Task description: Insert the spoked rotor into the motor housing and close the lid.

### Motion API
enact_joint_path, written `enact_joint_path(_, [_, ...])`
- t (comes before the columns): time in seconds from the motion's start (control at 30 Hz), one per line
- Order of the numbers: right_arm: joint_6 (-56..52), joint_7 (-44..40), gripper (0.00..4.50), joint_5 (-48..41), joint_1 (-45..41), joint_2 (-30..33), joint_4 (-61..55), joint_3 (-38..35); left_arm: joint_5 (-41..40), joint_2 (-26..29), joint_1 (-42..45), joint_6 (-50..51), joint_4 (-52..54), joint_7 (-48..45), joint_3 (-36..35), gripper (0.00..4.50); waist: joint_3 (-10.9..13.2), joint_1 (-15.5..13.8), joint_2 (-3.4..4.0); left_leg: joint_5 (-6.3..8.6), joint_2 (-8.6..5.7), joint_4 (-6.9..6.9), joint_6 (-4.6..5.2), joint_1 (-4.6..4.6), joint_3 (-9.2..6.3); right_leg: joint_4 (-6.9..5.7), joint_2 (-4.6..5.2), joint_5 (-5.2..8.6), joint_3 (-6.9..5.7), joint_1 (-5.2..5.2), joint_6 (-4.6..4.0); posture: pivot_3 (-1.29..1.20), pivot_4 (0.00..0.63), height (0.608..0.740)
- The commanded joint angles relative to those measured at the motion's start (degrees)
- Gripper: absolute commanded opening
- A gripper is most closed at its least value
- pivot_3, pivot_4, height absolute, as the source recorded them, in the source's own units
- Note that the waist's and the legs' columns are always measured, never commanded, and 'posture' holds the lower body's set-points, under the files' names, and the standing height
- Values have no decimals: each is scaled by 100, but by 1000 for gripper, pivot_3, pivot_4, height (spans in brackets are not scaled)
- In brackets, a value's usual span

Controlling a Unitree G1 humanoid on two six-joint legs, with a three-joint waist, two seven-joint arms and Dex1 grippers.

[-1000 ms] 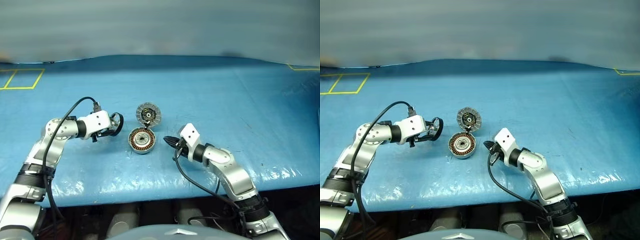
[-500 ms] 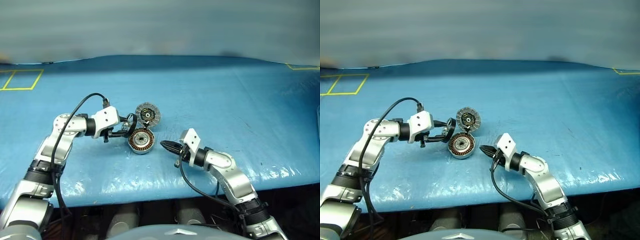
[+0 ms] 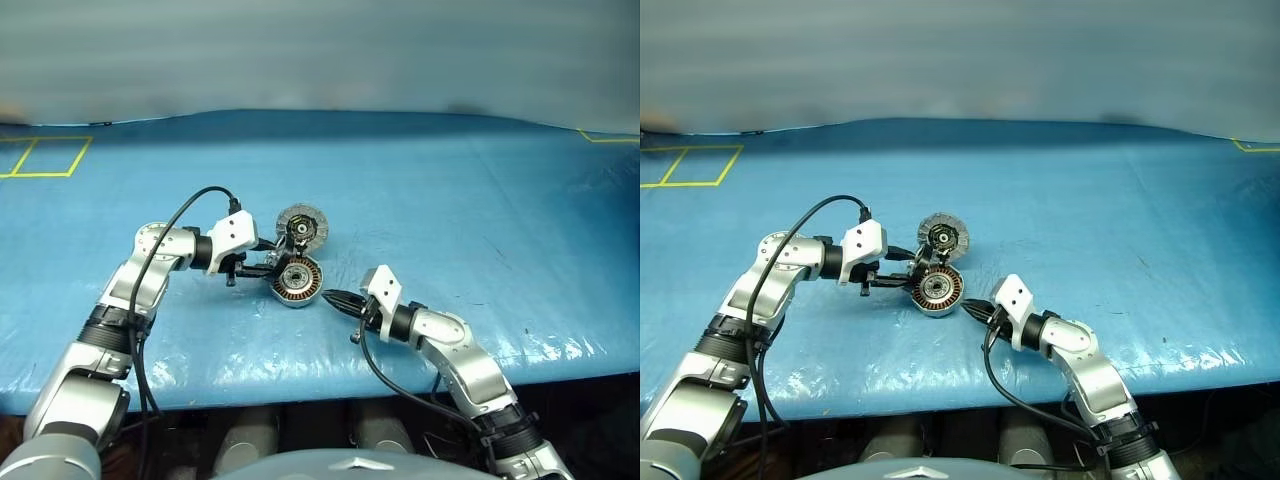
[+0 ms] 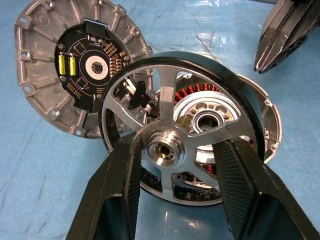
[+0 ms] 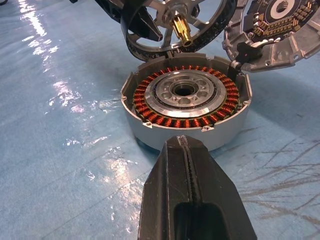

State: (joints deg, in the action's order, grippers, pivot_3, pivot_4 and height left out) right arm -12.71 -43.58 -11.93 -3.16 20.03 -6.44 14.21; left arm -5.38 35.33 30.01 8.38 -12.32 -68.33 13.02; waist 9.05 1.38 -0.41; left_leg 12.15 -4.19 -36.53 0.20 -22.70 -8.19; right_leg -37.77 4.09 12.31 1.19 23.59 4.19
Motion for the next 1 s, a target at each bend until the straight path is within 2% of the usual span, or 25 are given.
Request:
enact_joint_path(0.03, [110,24,0,-30,7,17,-152,-94,-50,61,162,-23,95,-114,-37,1814,0,2,0,0,0,1,0,0,0,0,0,0,0,1,0,0,150,740])
enact_joint_path(0.53, [92,72,0,6,2,-4,-107,-59,-269,139,447,438,349,-624,-33,1814,1,9,-1,0,1,4,0,0,0,1,0,1,-1,1,-2,0,150,740])
enact_joint_path(1.0, [130,140,0,42,2,-11,-96,-40,199,66,566,119,-12,-473,366,1814,2,19,-2,0,1,7,0,0,1,2,0,1,0,3,-2,0,150,740])
